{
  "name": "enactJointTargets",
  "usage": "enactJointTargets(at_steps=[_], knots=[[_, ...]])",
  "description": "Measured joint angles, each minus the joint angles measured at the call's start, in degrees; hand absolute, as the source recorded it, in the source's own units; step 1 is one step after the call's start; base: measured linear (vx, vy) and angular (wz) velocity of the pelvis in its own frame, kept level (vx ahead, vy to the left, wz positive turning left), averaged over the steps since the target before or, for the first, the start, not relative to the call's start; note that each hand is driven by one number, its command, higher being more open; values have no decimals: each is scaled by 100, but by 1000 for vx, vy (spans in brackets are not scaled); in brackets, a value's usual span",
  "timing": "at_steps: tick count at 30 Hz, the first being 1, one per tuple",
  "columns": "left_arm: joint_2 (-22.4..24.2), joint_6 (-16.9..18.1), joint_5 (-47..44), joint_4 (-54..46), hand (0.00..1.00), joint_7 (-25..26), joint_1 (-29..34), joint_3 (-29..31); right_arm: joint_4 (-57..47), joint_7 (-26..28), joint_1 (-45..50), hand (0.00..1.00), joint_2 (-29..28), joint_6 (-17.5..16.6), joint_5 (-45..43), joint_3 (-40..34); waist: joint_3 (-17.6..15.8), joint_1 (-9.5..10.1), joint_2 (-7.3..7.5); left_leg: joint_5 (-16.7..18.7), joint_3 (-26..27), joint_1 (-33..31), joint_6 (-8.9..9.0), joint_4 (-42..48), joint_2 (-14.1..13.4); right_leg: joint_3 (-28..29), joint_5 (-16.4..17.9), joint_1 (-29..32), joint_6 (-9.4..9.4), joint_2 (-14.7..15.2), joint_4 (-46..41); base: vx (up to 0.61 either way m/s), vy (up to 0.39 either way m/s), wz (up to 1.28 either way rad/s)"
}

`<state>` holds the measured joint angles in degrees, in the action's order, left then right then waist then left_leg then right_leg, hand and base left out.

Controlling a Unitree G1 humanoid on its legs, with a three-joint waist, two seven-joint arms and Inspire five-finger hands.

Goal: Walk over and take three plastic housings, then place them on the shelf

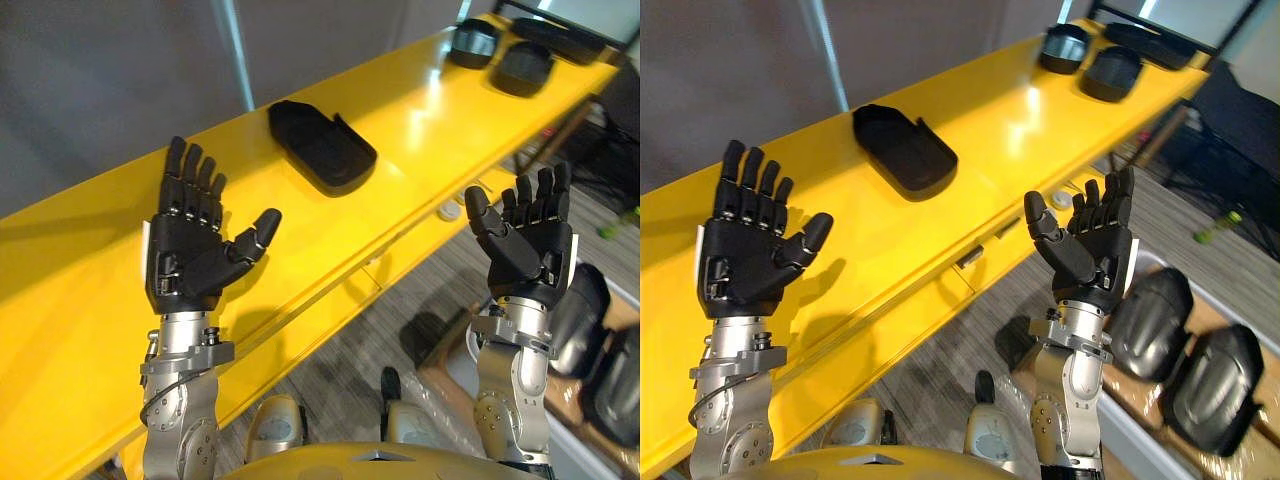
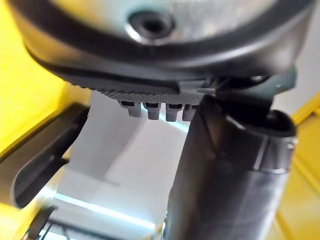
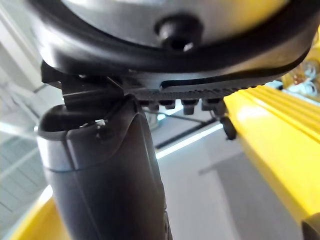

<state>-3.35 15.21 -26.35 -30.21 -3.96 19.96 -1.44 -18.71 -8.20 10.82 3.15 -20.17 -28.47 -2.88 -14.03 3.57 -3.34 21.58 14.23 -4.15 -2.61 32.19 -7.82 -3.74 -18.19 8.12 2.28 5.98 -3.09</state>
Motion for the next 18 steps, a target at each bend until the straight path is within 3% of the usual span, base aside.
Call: enactJointTargets(at_steps=[1,2,5,6,7,9,10,11,13,16,18], knots=[[-21,-7,2,38,100,-4,-49,1,37,2,-76,100,0,-24,0,23,-9,-53,-28,-69,102,49,-33,-84,-18,-257,430,72,-86,24,-468,-286,124,-84],[-100,-11,2,84,100,30,-127,2,128,-1,-209,100,-1,-50,61,125,1,-100,-57,-217,286,158,-70,-291,-60,-659,1075,81,-118,87,-1339,-242,127,-59],[-201,53,-6,78,100,169,-373,6,282,-124,-561,100,0,-229,607,590,36,-43,-48,-600,697,312,-75,-730,-211,-1424,2174,-247,-174,456,-2990,-171,53,-75],[-205,77,-7,77,100,227,-412,6,283,-161,-640,100,0,-240,722,706,46,-38,-32,-671,766,311,-63,-801,-242,-1533,2274,-351,-182,574,-3207,-129,-57,-78],[-205,87,-91,74,100,304,-436,32,328,-285,-838,100,-2,-250,1041,1044,109,38,39,-829,962,311,-17,-958,-301,-1692,2364,-657,-207,901,-3583,-117,-79,-69],[-203,86,-281,73,100,333,-421,39,356,-415,-1022,100,4,-251,1331,1320,202,142,176,-967,1169,270,73,-1049,-356,-1799,2340,-1031,-214,1251,-3600,-155,-161,-80],[-207,54,-413,73,100,364,-415,86,391,-496,-1168,100,6,-249,1529,1445,273,220,307,-1032,1290,197,164,-1025,-399,-1828,1994,-1271,-239,1443,-3304,-165,-234,-82],[-202,-26,-485,81,100,396,-428,151,381,-543,-1238,100,51,-246,1650,1485,358,262,399,-1096,1176,36,261,-926,-386,-1854,1757,-1345,-172,1309,-2844,-149,-222,-70],[-181,-184,-505,79,100,407,-338,85,355,-649,-1231,100,187,-130,1644,1400,434,283,265,-1282,639,24,412,-1168,-437,-1797,1779,-1463,-178,976,-2270,-132,-193,-60],[-222,-279,-654,64,100,378,-392,72,268,-727,-1154,100,116,163,1632,1175,504,233,375,-1462,782,-63,466,-1259,-616,-1634,1930,-1657,54,696,-1282,-131,-181,-62],[-219,-330,-727,65,100,472,-474,64,265,-515,-1086,100,116,352,1608,1001,504,190,476,-1537,928,-225,490,-1168,-695,-1678,2017,-1809,331,557,-538,-112,-130,-47]])
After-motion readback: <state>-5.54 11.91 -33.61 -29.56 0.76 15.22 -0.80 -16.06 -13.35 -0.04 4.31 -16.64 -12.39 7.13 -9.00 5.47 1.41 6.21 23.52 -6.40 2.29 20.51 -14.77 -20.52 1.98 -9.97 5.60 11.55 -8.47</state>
